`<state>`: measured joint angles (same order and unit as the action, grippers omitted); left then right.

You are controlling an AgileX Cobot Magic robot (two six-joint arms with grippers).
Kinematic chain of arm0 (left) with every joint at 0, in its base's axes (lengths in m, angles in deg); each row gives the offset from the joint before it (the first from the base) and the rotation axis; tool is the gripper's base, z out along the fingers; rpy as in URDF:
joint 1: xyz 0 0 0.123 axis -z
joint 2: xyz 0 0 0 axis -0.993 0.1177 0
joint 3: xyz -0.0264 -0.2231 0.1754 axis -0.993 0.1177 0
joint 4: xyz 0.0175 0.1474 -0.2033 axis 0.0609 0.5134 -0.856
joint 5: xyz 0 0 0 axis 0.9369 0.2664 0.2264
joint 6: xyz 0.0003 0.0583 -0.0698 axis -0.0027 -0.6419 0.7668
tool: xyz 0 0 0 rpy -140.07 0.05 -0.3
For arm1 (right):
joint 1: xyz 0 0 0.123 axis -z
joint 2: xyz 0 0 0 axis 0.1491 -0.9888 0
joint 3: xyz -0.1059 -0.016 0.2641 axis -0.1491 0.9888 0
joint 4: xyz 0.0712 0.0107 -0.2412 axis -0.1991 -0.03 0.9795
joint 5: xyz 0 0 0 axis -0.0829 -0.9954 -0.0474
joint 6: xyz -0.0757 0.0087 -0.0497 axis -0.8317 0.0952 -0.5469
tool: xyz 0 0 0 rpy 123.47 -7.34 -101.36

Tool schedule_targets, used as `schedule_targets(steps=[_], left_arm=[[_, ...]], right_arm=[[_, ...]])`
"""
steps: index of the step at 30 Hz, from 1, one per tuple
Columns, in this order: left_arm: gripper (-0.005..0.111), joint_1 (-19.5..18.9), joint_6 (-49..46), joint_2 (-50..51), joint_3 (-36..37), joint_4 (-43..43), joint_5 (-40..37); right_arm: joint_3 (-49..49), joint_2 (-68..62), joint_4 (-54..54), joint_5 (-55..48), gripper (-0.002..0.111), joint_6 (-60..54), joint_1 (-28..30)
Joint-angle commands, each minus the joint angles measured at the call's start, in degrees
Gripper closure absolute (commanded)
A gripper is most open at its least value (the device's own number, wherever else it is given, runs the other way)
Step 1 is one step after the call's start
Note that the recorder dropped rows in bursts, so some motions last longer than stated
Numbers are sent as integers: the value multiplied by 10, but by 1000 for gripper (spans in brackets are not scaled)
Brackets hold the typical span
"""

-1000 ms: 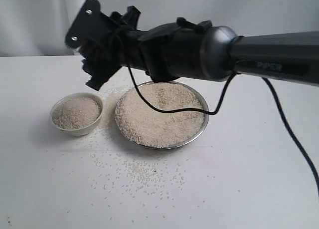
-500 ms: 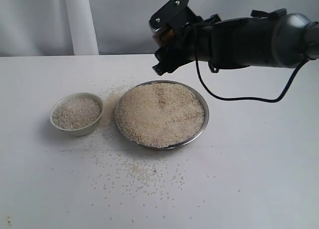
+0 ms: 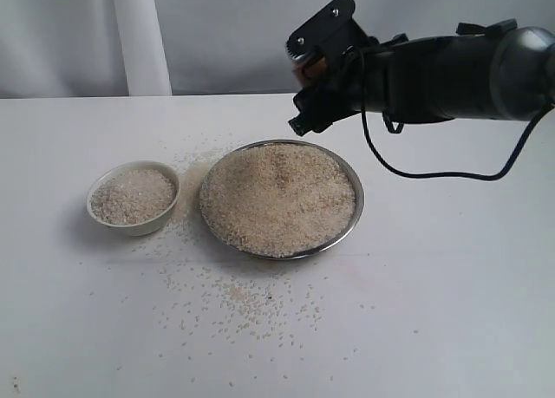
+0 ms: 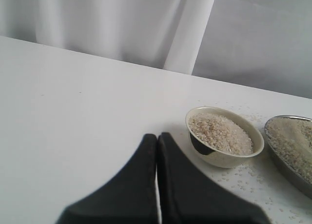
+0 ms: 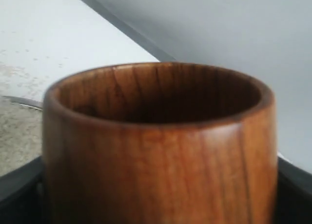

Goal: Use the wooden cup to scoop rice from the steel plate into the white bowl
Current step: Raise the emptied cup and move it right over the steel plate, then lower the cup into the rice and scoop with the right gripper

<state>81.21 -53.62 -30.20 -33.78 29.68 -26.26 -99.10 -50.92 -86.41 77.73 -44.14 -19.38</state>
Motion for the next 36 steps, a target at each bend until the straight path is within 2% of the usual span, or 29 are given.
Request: schedule_targets(steps=[1,11,15,16,18,20,21,22,24,26,27,29,30,32,36], left_arm=[[107,3,1,0,1,-2,3],[107,3,2,0,1,-2,3],[107,3,2,0,1,-2,3],[107,3,2,0,1,-2,3],[107,3,2,0,1,-2,3],[107,3,1,0,1,-2,3],[107,3,1,0,1,-2,3],[107,3,1,0,1,-2,3],[107,3,1,0,1,-2,3],[107,3,1,0,1,-2,3],[107,3,1,0,1,-2,3],[107,3,1,0,1,-2,3],[107,3,1,0,1,-2,3],[107,3,1,0,1,-2,3],[107,3,1,0,1,-2,3]], right_arm=[[12,8,1,-52,108,-8,0],[38,8,1,-96,108,-6,0],[41,8,1,-151,108,9,5],[41,8,33,-170,108,43,6],[34,8,207,-198,108,197,7],[25,8,416,-196,108,408,5],[24,8,478,-197,108,489,3],[21,8,604,-204,108,581,-1],[21,8,755,-224,108,692,-1],[21,8,978,-258,108,858,1],[21,8,1023,-276,108,876,1],[10,10,1035,-347,108,818,1],[-11,10,1025,-435,108,761,1],[-55,10,1019,-529,108,730,0],[-116,-1,1022,-616,108,709,0]])
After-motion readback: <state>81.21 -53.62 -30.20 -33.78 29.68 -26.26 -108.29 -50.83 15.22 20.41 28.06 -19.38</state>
